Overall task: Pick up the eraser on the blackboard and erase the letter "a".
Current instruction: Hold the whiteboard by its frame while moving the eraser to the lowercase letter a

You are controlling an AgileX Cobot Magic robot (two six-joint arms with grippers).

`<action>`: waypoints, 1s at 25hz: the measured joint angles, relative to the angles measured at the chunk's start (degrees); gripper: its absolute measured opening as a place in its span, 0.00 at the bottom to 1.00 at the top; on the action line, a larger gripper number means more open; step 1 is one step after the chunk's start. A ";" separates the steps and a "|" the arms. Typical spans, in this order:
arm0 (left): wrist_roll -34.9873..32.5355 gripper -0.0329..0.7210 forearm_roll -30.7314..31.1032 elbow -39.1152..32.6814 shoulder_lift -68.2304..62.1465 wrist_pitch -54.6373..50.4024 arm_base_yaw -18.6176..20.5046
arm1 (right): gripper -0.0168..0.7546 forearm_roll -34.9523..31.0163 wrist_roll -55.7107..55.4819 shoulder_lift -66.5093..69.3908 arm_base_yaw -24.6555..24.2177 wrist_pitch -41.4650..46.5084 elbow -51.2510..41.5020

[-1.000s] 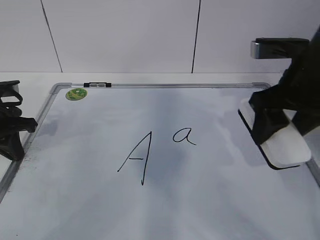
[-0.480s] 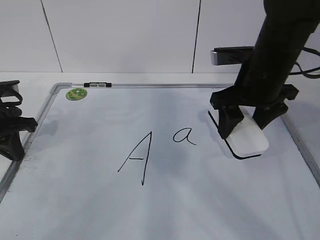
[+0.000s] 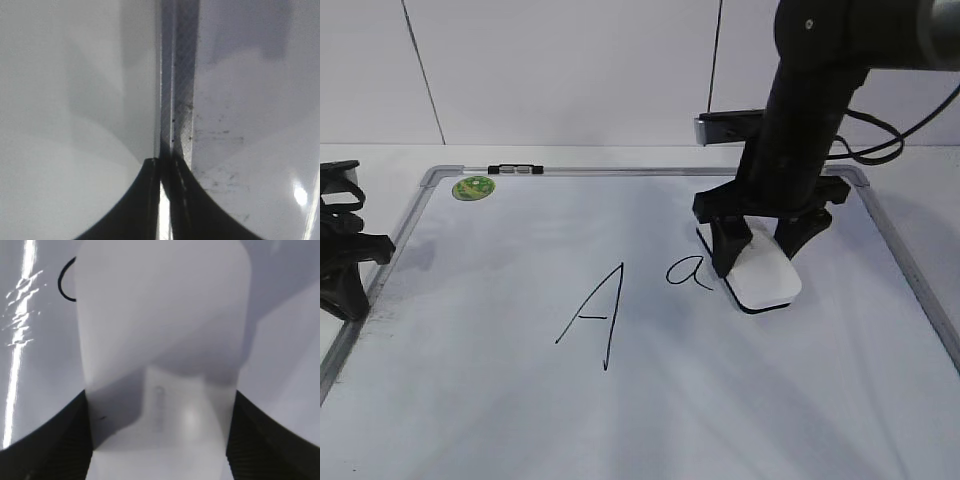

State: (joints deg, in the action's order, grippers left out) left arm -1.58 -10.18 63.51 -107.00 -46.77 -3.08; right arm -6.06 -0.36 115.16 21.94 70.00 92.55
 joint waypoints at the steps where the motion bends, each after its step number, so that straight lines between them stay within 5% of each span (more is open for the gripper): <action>1: 0.00 0.06 0.00 0.00 0.00 0.00 0.00 | 0.75 0.00 0.00 0.93 0.29 0.00 0.63; 25: 0.00 0.06 -0.10 0.00 0.00 0.00 0.00 | 0.75 0.96 0.00 10.19 1.40 0.00 8.72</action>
State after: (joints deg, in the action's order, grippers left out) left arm -1.58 -10.28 63.51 -107.00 -46.77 -3.08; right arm -5.10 -0.36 125.36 23.34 70.00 101.27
